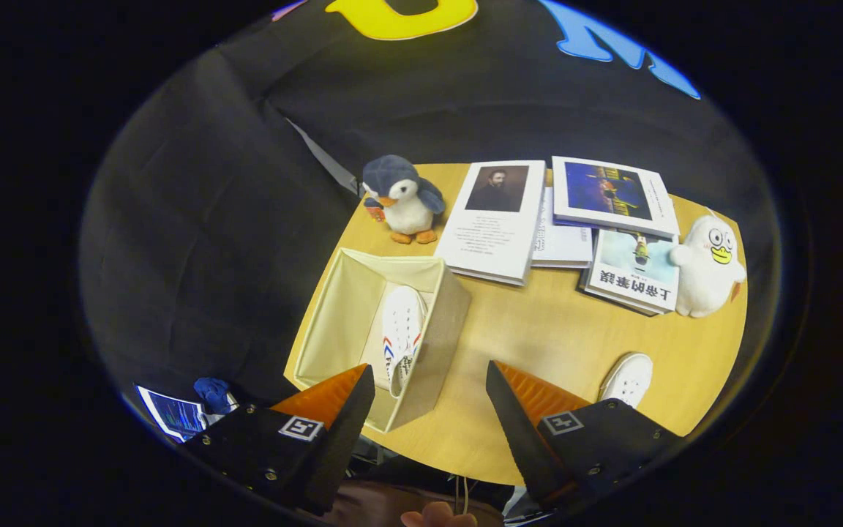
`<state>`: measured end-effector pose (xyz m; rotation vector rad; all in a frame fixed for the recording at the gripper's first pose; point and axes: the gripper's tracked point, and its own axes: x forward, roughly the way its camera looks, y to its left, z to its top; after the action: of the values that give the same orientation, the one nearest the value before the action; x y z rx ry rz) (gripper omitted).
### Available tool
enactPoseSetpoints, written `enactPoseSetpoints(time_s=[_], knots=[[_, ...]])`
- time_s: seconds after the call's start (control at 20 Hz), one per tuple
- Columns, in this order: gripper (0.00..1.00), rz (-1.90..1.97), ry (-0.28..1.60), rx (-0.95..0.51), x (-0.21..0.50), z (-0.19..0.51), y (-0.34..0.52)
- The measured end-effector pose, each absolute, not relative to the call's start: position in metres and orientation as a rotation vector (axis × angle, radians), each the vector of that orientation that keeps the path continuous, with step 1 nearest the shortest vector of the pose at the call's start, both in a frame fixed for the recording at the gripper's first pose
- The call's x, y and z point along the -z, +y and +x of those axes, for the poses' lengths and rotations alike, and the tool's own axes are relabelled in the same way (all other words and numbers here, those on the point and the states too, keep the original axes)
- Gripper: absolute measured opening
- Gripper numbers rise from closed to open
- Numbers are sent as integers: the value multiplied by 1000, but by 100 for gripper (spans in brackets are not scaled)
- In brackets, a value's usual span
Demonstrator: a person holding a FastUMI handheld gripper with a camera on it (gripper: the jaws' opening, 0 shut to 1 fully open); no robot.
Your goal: Open the storage box then place both shoes into the box .Put the left shoe in first, then the right shoe, with the right side of both shoes facing outward in a uniform manner.
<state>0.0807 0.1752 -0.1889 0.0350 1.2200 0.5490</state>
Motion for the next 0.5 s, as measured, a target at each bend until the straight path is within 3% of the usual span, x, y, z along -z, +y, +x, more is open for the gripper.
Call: enactPoseSetpoints(time_s=[0.5], knots=[[93, 134, 1258, -375, 233, 81, 61]])
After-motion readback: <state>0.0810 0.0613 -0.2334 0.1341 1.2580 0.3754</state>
